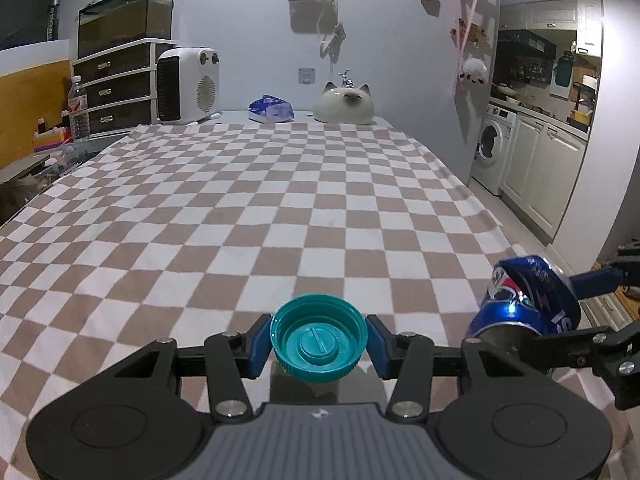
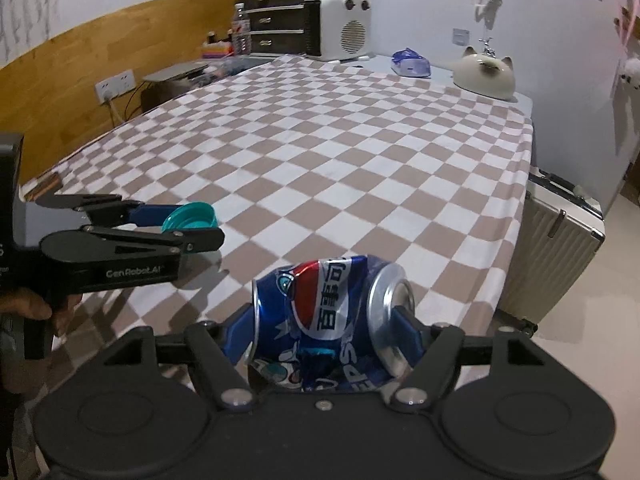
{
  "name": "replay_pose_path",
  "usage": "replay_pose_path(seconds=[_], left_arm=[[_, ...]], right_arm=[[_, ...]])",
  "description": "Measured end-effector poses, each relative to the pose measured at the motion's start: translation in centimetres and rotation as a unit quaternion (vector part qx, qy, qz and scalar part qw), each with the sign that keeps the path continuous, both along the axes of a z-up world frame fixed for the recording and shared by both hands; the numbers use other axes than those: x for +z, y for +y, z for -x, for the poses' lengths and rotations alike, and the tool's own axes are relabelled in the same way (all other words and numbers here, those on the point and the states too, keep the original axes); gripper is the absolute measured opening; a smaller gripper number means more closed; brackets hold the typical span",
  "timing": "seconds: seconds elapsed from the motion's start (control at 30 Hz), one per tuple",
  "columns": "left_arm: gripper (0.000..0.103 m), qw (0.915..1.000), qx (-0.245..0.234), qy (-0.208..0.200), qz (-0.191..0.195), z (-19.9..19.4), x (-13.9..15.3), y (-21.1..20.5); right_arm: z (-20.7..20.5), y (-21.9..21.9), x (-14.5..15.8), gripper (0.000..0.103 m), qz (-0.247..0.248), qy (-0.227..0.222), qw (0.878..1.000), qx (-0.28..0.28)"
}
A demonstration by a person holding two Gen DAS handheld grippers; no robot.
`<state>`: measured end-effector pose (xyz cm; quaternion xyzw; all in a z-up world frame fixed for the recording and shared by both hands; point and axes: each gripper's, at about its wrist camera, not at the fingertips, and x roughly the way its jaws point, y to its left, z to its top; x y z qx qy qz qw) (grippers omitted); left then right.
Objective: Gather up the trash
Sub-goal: 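Carry the teal cap in the left tool while the right tool carries the Pepsi can to the wastebasket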
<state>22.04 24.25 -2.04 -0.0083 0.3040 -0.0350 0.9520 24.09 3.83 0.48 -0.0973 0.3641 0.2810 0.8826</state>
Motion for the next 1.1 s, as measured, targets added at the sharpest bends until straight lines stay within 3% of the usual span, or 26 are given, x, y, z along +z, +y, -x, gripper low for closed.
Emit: replay_pose_path(seconds=[0.33,0.67,1.1], left_arm=[[0.05,0.9999,0.005,-0.01,0.002,2.6,0.8,-0.9],[0.05,0.9989,0.013,-0.045,-0.002,5.1,3.7,-2.3],[0.05,0.9984,-0.019,-0.049,0.019,6.5,4.8,-9.8]], right_arm=[[2.3,-0.3,0.6,0.067,0.013,-0.025,1.0,0.006],[3.5,-3.1,3.1,0.067,-0.043,-0.051,0.997,-0.033],[6.5,-11.0,3.4,0.068,-0.054,-0.083,0.989,-0.105]])
